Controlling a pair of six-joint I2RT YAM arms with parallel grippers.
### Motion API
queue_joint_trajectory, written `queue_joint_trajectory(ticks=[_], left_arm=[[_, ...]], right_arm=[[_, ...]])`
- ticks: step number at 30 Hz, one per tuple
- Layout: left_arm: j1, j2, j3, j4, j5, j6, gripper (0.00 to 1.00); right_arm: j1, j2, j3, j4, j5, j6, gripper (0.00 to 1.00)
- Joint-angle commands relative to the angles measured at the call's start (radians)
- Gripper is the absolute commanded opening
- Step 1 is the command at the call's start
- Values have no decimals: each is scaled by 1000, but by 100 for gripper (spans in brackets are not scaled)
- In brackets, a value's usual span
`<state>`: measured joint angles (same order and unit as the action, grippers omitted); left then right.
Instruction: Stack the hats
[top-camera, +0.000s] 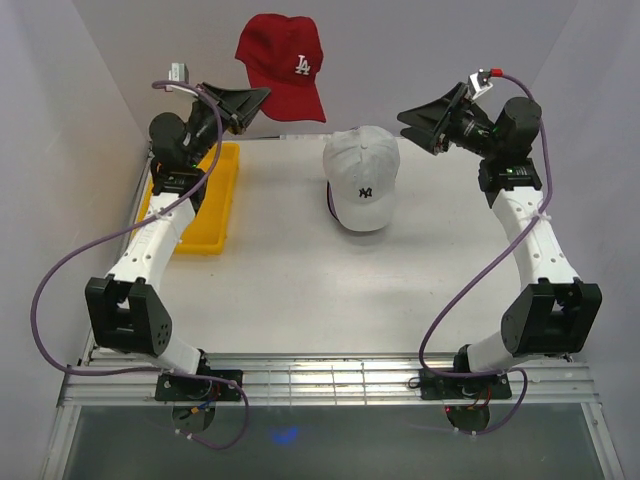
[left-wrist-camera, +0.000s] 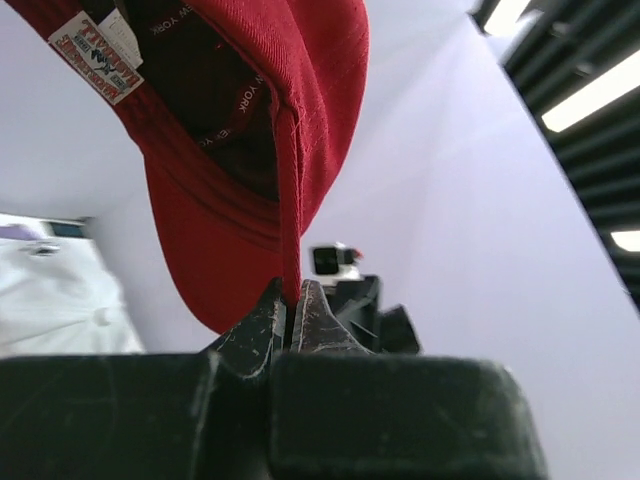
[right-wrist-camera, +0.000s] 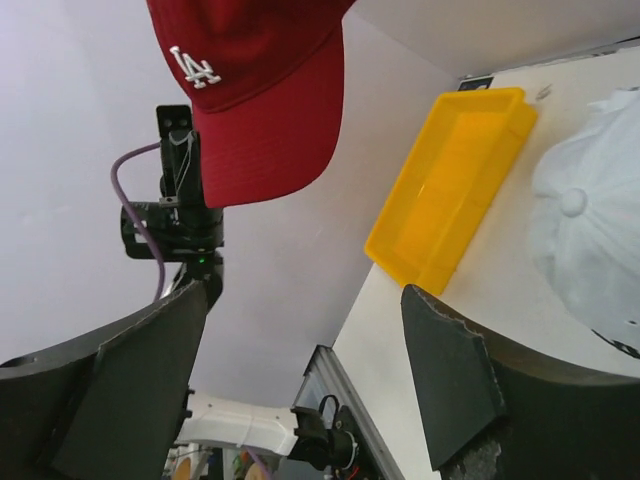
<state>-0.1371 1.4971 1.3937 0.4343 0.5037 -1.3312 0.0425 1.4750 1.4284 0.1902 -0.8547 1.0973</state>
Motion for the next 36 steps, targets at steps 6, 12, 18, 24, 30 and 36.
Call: queue_joint_trajectory(ticks=[6, 12, 18, 24, 30, 36], left_arm=[[-131, 144, 7, 632, 75, -355, 0], [-183, 221, 53, 724, 65, -391, 0], [-219, 259, 54, 755, 49, -413, 0], [-242, 275, -15, 785, 27, -416, 0], [-251, 275, -113, 797, 22, -396, 0], [-265, 296, -220, 817, 39, -378, 0]], right_arm=[[82, 82, 17, 294, -40, 216, 86], [89, 110, -2, 403, -26, 302, 88], [97, 116, -11, 463, -17, 363, 88], [102, 107, -19, 459, -21, 374, 77], [100, 100, -46, 410, -32, 336, 51], [88, 111, -77, 270, -40, 221, 37]])
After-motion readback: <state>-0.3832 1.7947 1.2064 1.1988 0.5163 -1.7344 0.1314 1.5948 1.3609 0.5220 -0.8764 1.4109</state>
